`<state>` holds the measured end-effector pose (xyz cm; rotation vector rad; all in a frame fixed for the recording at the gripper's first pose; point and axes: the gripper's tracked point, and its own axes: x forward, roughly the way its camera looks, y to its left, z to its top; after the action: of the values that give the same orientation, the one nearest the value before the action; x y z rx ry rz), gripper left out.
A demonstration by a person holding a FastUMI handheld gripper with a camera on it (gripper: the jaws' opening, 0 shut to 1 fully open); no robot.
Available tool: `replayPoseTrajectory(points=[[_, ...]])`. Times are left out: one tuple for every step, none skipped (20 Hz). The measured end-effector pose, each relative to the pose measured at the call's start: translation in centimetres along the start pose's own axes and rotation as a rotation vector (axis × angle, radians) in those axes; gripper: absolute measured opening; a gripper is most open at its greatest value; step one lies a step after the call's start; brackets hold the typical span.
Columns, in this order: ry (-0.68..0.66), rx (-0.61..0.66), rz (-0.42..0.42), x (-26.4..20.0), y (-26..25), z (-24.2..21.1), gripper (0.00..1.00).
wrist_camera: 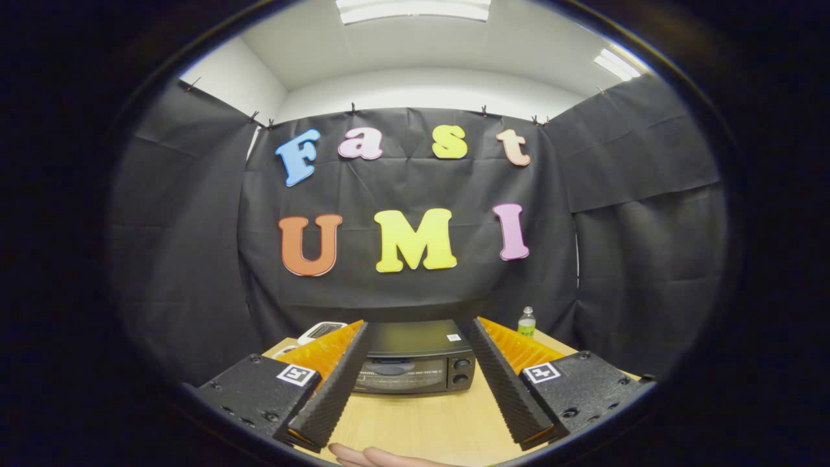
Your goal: Open the toaster oven, put the food inside, and close the toaster oven door.
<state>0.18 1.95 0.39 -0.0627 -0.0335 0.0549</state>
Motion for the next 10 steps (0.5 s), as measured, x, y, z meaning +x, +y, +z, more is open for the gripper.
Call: replayPoseTrajectory(points=[[-0.007,-0.001,0.007,0.2,0.3,0.3,1.0],[-0.012,-0.005,0.011,0.4,0.6,0.3,1.0],[-0.016,-0.011,0.015,0.8,0.8,0.3,1.0],[-0.023,-0.015,0.023,1.2,1.1,0.2,1.0],[-0.026,-0.016,0.027,1.9,1.4,0.0,1.0],[-0.021,-0.016,0.026,2.7,1.8,-0.6,1.0],[-0.016,-0.019,0.029,3.6,2.2,-1.3,1.0],[-0.012,-0.027,0.036,4.7,2.9,-2.0,1.0],[-0.005,-0.032,0.038,5.7,3.2,-2.7,1.0],[0.0,-0.037,0.04,6.7,3.4,-3.5,1.0]])
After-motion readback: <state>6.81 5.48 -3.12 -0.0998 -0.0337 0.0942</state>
